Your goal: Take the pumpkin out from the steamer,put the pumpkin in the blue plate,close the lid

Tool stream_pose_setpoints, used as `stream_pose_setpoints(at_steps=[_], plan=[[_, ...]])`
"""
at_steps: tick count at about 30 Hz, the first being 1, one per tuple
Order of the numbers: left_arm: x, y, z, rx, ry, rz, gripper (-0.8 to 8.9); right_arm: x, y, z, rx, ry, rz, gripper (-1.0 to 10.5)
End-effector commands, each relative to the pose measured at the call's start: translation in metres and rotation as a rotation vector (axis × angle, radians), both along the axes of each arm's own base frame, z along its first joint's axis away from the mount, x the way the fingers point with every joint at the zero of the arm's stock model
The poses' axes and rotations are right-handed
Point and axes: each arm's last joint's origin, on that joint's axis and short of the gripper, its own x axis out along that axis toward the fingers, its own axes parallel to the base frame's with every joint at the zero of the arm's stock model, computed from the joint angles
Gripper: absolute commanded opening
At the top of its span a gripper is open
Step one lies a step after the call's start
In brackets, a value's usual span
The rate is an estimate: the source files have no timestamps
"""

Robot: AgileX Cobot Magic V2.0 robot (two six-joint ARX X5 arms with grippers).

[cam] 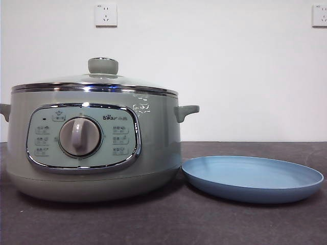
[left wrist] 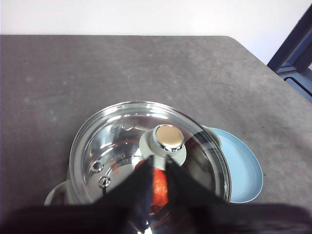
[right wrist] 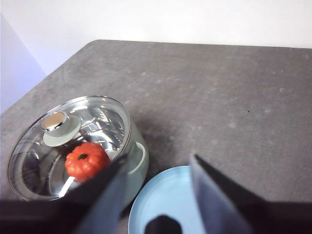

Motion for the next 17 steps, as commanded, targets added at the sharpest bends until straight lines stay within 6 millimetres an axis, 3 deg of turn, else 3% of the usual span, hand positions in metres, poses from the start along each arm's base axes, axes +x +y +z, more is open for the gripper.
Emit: stream_pose_setpoints(at_steps=[1, 8, 17], plan=[[-0.001, -0.002, 0.001, 0.021, -0.020, -0.017, 4.84, -0.001, 0.000, 0.000, -0.009, 0.000, 0.001, 4.5], [0.005, -0.008, 0.002, -0.015, 0.003, -0.044, 4.63, -0.001, 0.000, -0.001, -0.008, 0.013, 0.004, 4.4], [0.049, -0.040, 0.001, 0.043, 0.089, -0.121, 4.63, -0.003, 0.000, -0.005, 0.008, 0.077, -0.002, 4.4]])
